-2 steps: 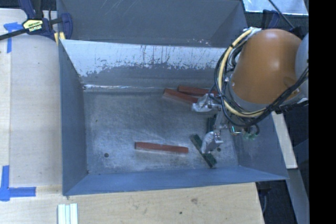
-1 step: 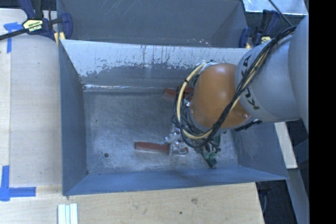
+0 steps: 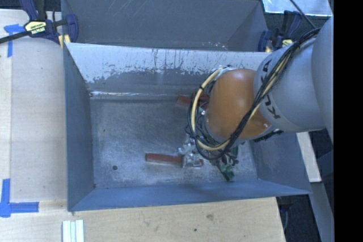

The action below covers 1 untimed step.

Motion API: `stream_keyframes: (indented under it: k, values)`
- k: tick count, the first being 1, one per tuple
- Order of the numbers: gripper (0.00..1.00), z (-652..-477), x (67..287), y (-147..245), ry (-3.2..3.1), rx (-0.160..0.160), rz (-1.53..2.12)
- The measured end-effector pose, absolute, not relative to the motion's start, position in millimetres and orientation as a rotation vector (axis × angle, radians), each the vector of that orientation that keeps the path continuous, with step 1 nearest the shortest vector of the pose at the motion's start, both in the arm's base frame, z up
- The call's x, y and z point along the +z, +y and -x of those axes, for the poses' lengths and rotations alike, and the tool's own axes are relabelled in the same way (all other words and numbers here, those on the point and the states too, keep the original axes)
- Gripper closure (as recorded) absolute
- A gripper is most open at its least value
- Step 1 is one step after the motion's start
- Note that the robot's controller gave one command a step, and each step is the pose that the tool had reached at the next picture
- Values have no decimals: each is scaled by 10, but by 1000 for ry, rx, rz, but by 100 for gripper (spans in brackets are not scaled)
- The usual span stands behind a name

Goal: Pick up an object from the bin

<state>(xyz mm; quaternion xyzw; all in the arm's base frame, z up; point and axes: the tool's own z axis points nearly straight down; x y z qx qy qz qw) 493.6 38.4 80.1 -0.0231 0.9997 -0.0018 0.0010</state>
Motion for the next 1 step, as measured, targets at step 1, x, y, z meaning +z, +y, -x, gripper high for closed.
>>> stream_keyframes:
  k: [1]
  values:
    - [100, -5049, 1073, 427, 3138, -2, 81]
